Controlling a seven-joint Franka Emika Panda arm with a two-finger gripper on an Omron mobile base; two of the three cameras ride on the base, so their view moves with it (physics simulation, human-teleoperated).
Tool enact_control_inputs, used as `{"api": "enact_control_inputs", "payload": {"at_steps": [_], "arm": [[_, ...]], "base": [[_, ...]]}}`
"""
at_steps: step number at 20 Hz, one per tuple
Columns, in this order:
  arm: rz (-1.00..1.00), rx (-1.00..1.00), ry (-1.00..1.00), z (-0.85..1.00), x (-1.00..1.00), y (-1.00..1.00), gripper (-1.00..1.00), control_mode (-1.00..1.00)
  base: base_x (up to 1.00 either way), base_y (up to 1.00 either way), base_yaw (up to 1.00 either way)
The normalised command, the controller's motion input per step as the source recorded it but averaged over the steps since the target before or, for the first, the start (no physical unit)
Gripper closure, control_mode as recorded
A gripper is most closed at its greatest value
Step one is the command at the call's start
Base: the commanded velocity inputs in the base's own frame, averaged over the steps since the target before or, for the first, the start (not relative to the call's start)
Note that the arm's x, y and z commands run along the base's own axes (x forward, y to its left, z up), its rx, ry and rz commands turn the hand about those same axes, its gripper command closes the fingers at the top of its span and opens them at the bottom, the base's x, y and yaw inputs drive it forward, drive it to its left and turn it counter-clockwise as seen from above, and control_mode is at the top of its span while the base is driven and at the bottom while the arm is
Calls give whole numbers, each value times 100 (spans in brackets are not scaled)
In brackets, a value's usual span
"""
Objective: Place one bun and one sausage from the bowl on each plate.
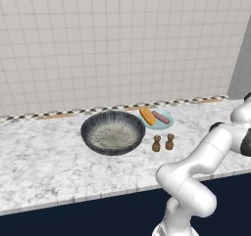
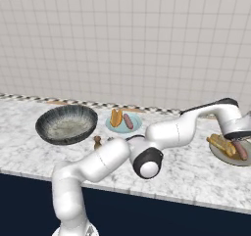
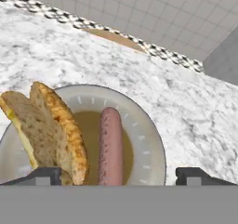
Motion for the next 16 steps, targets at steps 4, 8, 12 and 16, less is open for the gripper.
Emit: {"api": "enact_control_inputs", "payload": {"at_steps": [4, 8, 12, 16], "arm": [[5, -26, -7, 78, -51, 90, -100, -100], [1, -38, -16, 54, -62, 100, -100, -100], [0, -38, -29, 43, -81, 100, -100, -100], [0, -41, -34, 6, -61, 100, -100, -100]], "base": [[0, 0, 0], [0, 0, 0], [0, 0, 0], [0, 0, 0]]}}
